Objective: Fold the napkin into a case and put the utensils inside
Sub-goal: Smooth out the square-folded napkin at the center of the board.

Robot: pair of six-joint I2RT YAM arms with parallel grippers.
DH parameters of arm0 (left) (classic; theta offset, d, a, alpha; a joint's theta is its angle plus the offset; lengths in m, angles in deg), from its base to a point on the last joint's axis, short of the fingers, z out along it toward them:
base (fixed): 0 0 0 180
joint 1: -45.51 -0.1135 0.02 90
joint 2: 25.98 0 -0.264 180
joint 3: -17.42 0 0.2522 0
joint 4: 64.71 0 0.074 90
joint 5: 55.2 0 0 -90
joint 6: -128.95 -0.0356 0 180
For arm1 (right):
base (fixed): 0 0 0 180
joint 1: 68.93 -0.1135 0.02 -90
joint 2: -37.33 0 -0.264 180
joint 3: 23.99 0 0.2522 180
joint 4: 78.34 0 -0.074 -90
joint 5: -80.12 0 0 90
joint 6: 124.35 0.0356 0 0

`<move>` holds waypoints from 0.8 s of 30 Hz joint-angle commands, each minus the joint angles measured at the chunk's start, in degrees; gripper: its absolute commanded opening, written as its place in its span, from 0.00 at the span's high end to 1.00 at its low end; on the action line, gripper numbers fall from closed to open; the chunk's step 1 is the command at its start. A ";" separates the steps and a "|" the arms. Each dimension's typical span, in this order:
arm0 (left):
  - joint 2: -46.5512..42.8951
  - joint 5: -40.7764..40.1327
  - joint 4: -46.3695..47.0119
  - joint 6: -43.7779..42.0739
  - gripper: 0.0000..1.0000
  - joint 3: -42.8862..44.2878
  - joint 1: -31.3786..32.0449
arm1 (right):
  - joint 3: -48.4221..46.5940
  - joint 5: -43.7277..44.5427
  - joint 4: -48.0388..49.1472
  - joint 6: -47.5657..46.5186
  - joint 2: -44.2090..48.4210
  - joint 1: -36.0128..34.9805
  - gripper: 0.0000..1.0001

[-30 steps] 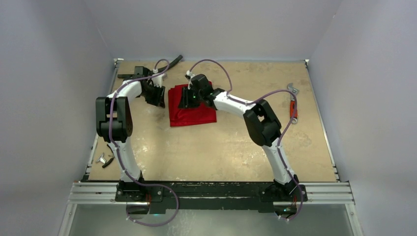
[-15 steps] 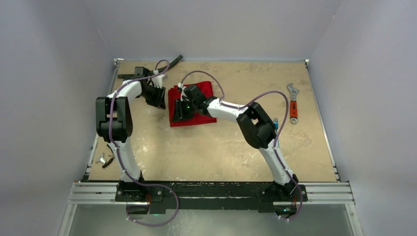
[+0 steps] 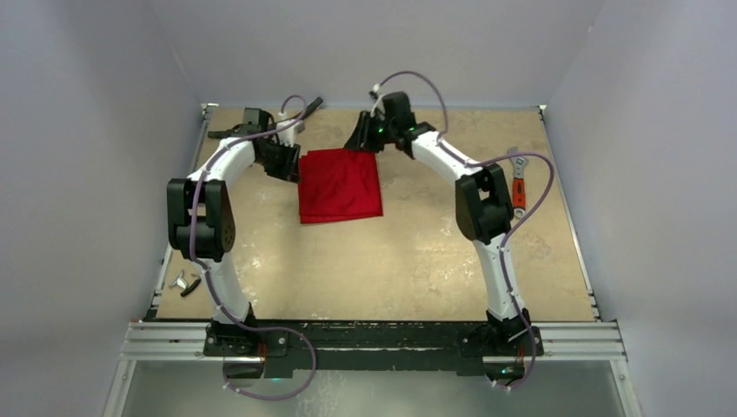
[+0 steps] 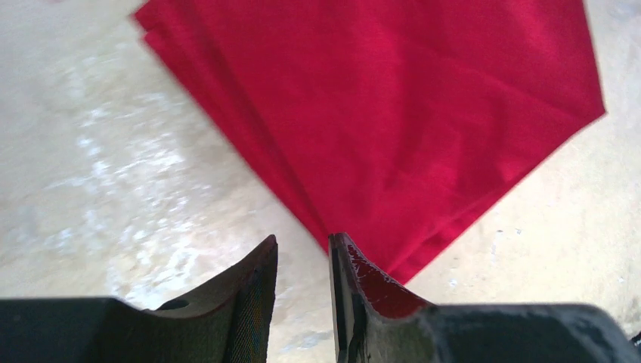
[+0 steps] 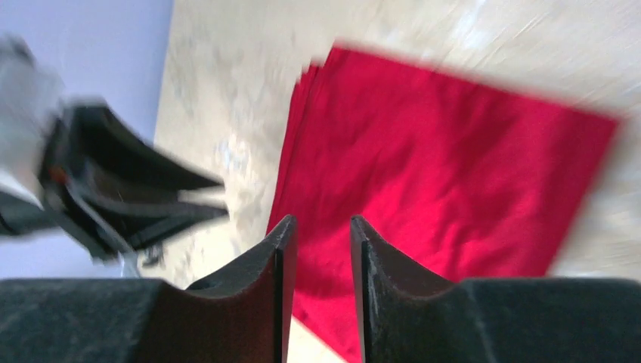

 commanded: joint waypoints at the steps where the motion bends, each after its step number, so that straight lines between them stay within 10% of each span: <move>1: -4.00 0.58 2.35 1.01 0.70 -4.10 5.99 | -6.60 4.30 -2.99 -2.31 -2.21 5.14 0.68; 24: -7.37 -12.83 6.49 -10.21 0.73 -18.96 10.68 | -4.57 -4.07 6.18 2.21 -7.40 12.95 0.87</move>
